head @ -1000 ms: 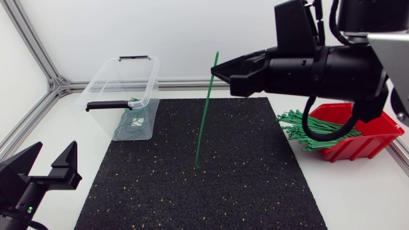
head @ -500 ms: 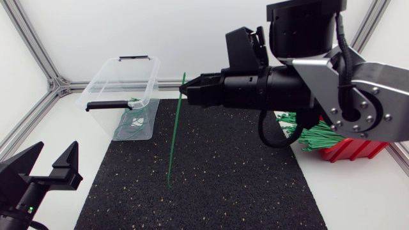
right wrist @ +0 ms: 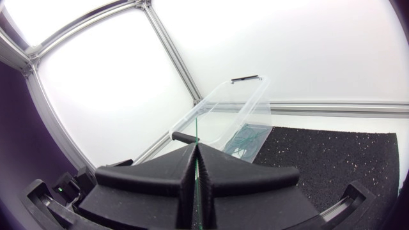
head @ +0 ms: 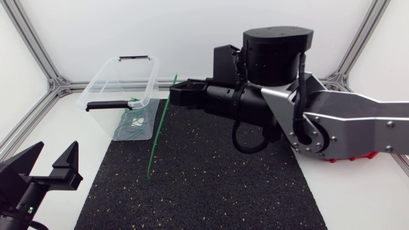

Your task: Take a green cable tie from the red box, thread the tail through the head to close it, then place it in the transparent bin on the left.

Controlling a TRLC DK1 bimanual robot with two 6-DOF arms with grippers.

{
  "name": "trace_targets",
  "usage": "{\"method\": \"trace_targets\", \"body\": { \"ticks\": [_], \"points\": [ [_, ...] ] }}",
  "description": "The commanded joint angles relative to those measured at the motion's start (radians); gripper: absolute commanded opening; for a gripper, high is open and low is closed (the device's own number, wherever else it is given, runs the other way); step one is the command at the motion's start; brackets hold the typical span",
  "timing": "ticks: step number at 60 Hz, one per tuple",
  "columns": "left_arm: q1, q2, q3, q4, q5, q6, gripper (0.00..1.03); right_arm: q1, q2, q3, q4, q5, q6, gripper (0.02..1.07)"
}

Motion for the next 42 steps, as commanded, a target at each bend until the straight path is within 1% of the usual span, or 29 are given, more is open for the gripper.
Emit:
{"method": "trace_targets", "body": {
  "ticks": [1, 8, 17, 32, 35, 40, 42],
  "points": [
    [-0.008, -0.003, -0.041, -0.012, -0.008, -0.013, 0.99, 0.018, 0.033, -0.046, 0.033, 0.013, 0.040, 0.08],
    [-0.013, -0.003, -0.041, -0.012, -0.008, -0.013, 0.99, 0.016, 0.049, -0.083, 0.058, 0.013, 0.035, 0.08],
    [-0.020, -0.003, -0.041, -0.012, -0.008, -0.013, 0.99, -0.007, 0.029, -0.137, 0.053, -0.001, 0.009, 0.09],
    [-0.023, -0.003, -0.041, -0.012, -0.008, -0.015, 0.99, -0.071, -0.129, -0.232, -0.039, -0.005, -0.071, 0.12],
    [-0.023, -0.003, -0.041, -0.012, -0.008, -0.015, 0.99, -0.085, -0.154, -0.247, -0.060, -0.005, -0.091, 0.18],
    [-0.025, -0.003, -0.041, -0.014, -0.008, -0.015, 0.99, -0.096, -0.186, -0.279, -0.071, 0.001, -0.115, 0.23],
    [-0.025, -0.003, -0.041, -0.014, -0.008, -0.015, 0.99, -0.099, -0.203, -0.296, -0.074, 0.004, -0.126, 0.27]
  ]
}}
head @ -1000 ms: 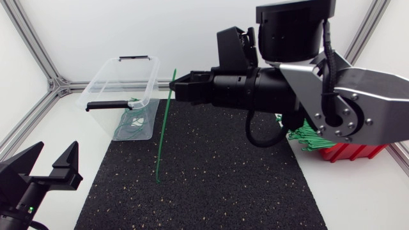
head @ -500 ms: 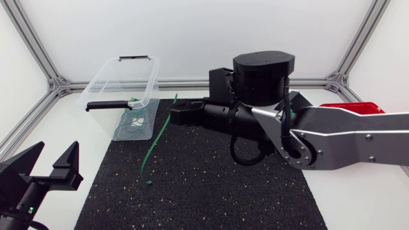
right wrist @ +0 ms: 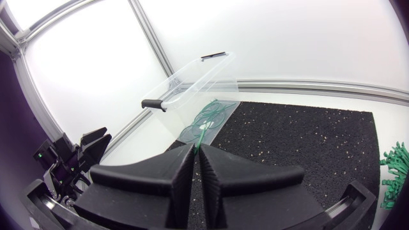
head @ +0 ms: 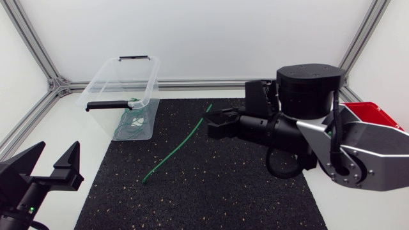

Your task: Take a green cable tie from the red box, thread the tail through the head to close it, then place it in the transparent bin on the left.

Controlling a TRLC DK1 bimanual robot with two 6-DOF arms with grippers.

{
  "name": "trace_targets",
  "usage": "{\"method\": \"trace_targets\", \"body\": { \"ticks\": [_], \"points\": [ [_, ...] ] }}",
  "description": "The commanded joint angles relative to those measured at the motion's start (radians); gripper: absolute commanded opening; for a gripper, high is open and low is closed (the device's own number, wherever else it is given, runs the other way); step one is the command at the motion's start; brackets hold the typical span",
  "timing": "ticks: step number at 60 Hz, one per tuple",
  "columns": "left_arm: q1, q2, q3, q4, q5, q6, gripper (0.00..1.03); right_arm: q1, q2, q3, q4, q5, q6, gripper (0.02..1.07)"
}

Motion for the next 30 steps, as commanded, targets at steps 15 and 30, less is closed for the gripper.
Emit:
{"method": "trace_targets", "body": {
  "ticks": [15, 30],
  "points": [
    [-0.011, -0.003, -0.041, -0.014, -0.008, -0.015, 0.99, -0.010, -0.128, -0.157, -0.052, 0.013, -0.115, 0.38],
    [-0.011, -0.003, -0.039, -0.014, -0.008, -0.015, 0.99, -0.016, -0.208, -0.184, -0.170, 0.046, -0.259, 0.55]
  ]
}}
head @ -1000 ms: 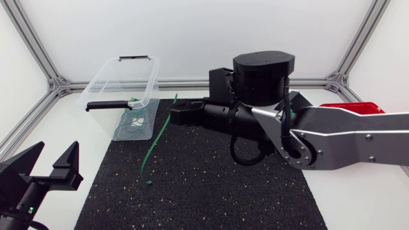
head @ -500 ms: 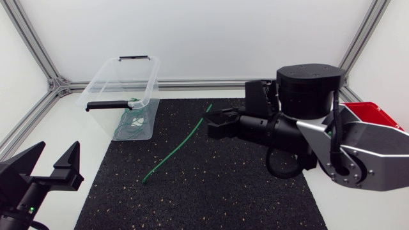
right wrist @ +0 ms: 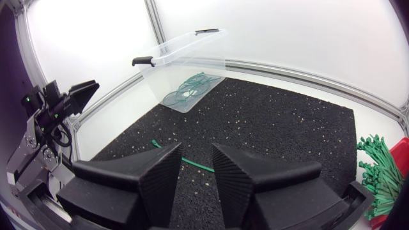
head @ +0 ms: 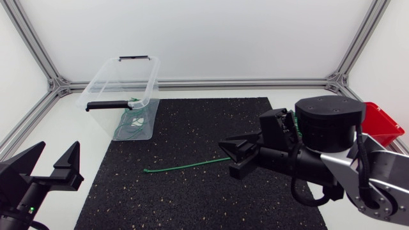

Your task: Take a green cable tie from the red box, thread the tail through the head to close it, then place it in the transparent bin on the left.

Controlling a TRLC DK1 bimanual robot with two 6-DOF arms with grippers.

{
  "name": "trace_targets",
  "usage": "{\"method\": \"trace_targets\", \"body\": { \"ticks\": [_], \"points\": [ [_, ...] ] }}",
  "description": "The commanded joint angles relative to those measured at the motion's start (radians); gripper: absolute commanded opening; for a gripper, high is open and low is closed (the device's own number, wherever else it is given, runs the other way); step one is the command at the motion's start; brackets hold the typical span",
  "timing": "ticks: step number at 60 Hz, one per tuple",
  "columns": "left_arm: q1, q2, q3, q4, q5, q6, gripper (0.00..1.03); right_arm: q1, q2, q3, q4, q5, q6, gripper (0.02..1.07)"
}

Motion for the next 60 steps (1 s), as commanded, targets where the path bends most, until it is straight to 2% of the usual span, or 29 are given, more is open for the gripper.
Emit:
{"method": "trace_targets", "body": {
  "ticks": [1, 6, 18, 21, 45, 60],
  "points": [
    [-0.011, -0.003, -0.039, -0.014, -0.007, -0.015, 0.99, -0.011, -0.032, -0.006, -0.042, 0.015, -0.077, 0.56],
    [-0.011, -0.003, -0.039, -0.014, -0.007, -0.015, 0.99, -0.020, -0.033, 0.038, -0.106, 0.015, -0.128, 0.58],
    [-0.009, -0.003, -0.039, -0.015, -0.007, -0.015, 0.99, -0.065, 0.002, 0.169, -0.270, 0.006, -0.235, 0.68],
    [-0.009, -0.003, -0.039, -0.015, -0.007, -0.015, 0.99, -0.080, 0.002, 0.183, -0.293, 0.007, -0.249, 0.74],
    [-0.015, -0.004, -0.039, -0.014, -0.007, -0.016, 0.99, -0.119, 0.050, 0.316, -0.628, 0.025, -0.513, 1.00],
    [-0.015, -0.007, -0.042, -0.003, -0.007, -0.001, 0.99, -0.149, 0.051, 0.345, -0.749, 0.041, -0.568, 1.02]
  ]
}}
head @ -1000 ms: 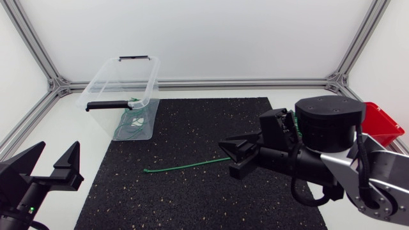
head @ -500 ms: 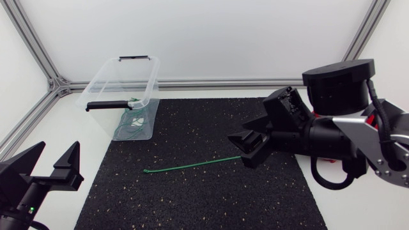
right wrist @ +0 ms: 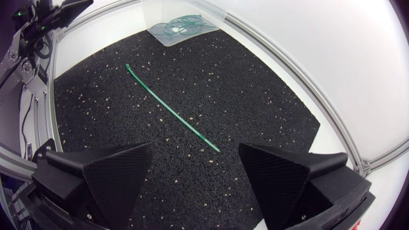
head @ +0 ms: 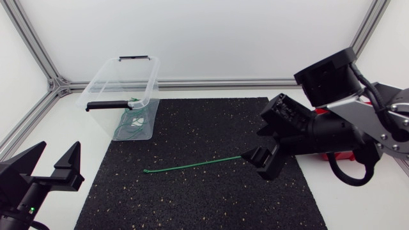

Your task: Take a green cable tie from the red box, thread the tail through the head to close it, then place it in the transparent bin on the left.

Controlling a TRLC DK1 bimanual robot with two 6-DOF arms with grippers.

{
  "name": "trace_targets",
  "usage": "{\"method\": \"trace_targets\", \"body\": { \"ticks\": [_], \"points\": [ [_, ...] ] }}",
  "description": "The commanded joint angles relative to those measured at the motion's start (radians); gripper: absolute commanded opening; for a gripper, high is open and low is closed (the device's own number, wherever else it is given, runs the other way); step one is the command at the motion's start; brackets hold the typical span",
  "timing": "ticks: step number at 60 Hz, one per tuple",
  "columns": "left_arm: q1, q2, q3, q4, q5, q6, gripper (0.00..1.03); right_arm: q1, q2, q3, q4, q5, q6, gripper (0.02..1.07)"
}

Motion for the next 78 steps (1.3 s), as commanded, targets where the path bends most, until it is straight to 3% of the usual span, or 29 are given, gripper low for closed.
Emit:
{"method": "trace_targets", "body": {
  "ticks": [1, 18, 22, 44, 78],
  "points": [
    [-0.009, -0.007, -0.042, -0.003, -0.007, 0.000, 0.99, -0.018, 0.013, 0.028, -0.043, 0.009, -0.042, 1.02],
    [-0.034, -0.007, -0.045, 0.018, -0.007, 0.081, 0.99, -0.022, -0.047, 0.025, -0.049, -0.005, -0.096, 1.02],
    [-0.034, -0.009, -0.045, 0.018, -0.007, 0.081, 0.99, -0.011, -0.029, 0.025, -0.043, -0.031, -0.203, 1.02],
    [-0.023, -0.007, -0.045, 0.015, -0.007, 0.072, 0.99, 0.115, 0.220, 0.128, -0.104, -0.020, -0.363, 1.02],
    [-0.031, -0.007, -0.042, 0.000, -0.007, 0.071, 0.99, 0.262, 0.666, 0.450, -0.087, -0.034, -0.378, 1.02]
  ]
}}
